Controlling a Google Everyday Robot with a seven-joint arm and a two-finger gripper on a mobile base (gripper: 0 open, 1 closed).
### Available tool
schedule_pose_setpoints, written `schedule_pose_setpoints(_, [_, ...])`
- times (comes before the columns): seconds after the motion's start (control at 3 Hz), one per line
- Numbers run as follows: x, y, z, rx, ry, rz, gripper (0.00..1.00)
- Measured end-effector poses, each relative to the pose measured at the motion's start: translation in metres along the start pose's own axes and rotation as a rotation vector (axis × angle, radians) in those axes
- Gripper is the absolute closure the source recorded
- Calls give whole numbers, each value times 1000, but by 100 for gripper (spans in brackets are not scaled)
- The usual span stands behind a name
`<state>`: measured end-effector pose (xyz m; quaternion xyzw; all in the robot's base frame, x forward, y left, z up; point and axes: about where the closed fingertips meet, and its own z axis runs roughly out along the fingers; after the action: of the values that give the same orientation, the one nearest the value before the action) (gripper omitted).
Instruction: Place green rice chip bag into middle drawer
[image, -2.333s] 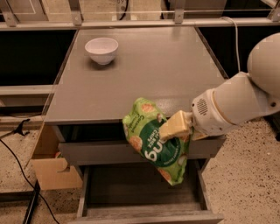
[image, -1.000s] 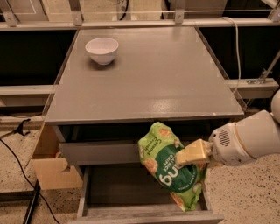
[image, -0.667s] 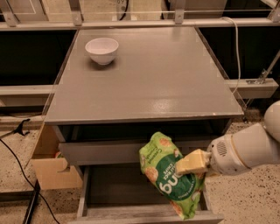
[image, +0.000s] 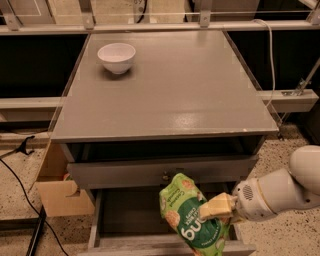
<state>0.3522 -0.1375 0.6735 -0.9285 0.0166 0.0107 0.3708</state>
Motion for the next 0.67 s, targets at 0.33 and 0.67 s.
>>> schedule_pose_setpoints(0.33, [-4, 15, 23, 30, -4, 6, 100])
schedule_pose_setpoints(0.67, [-1, 40, 63, 32, 51, 9, 100])
